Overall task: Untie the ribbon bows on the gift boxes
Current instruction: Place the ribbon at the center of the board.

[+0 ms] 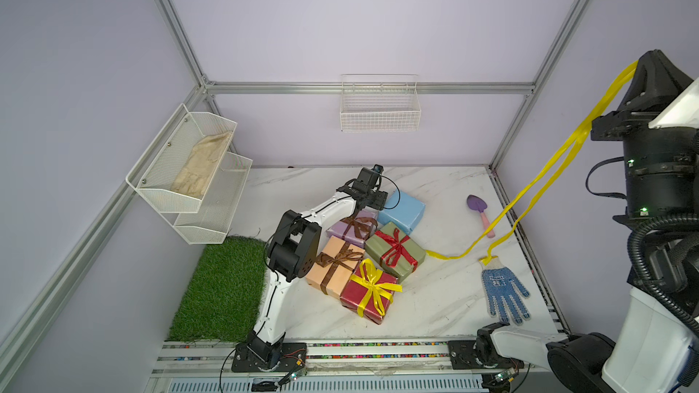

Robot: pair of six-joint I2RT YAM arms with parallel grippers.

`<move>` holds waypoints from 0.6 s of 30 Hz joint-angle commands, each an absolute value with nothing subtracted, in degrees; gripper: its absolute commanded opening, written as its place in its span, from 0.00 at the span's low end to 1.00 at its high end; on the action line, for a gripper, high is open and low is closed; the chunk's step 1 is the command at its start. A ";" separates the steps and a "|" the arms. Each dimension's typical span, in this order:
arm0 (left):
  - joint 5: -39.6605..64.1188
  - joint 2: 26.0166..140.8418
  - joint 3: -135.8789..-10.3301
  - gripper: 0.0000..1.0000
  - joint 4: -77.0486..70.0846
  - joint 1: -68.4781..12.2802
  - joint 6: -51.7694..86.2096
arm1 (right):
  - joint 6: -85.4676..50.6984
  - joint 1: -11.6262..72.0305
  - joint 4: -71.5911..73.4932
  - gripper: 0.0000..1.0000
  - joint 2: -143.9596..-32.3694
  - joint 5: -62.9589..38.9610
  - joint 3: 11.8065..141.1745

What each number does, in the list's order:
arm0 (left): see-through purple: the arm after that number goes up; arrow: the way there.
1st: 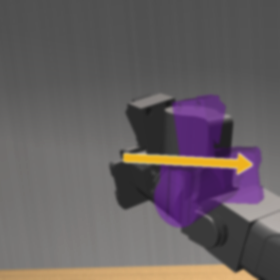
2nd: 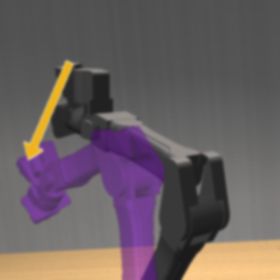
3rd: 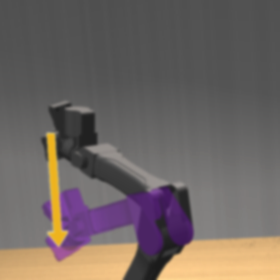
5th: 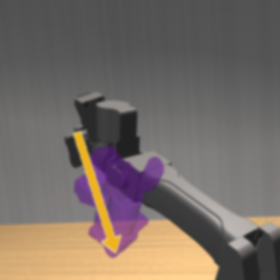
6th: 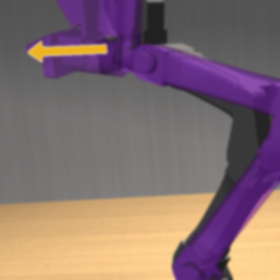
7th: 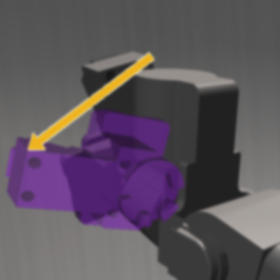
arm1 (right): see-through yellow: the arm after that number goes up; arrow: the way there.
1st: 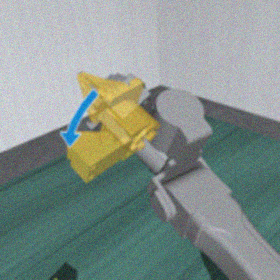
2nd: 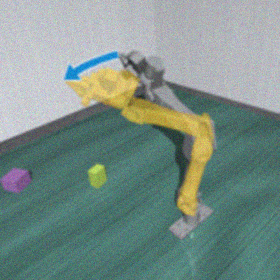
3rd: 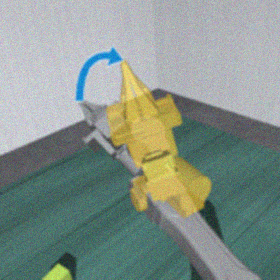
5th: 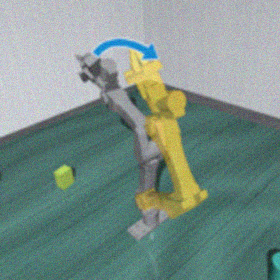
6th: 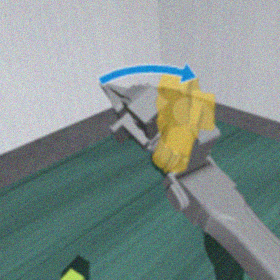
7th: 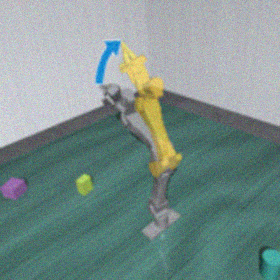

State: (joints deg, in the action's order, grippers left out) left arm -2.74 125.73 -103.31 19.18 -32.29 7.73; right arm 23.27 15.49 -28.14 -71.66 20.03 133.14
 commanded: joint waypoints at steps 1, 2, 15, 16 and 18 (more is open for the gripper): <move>-1.80 118.59 -104.29 0.72 18.51 -32.26 6.78 | 18.89 15.24 -28.91 0.00 -73.33 19.82 129.50; -1.84 117.83 -104.15 0.72 18.68 -32.30 6.94 | 16.26 15.21 -28.89 0.00 -72.81 19.26 126.85; -2.54 104.42 -93.32 0.74 20.12 -32.26 6.90 | -1.04 15.26 -22.84 0.00 -67.41 16.37 86.02; -2.80 103.59 -92.19 0.74 20.06 -32.26 7.10 | -1.47 15.24 -22.64 0.00 -68.01 16.28 84.60; -2.73 102.37 -90.01 0.74 19.64 -32.28 7.79 | -1.83 15.23 -22.43 0.00 -69.70 16.19 82.55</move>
State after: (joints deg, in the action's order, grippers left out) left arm -2.39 105.30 -93.25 19.57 -32.29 7.81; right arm 1.67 15.49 -25.28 -69.52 16.75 83.90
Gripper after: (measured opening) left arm 0.740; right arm 0.041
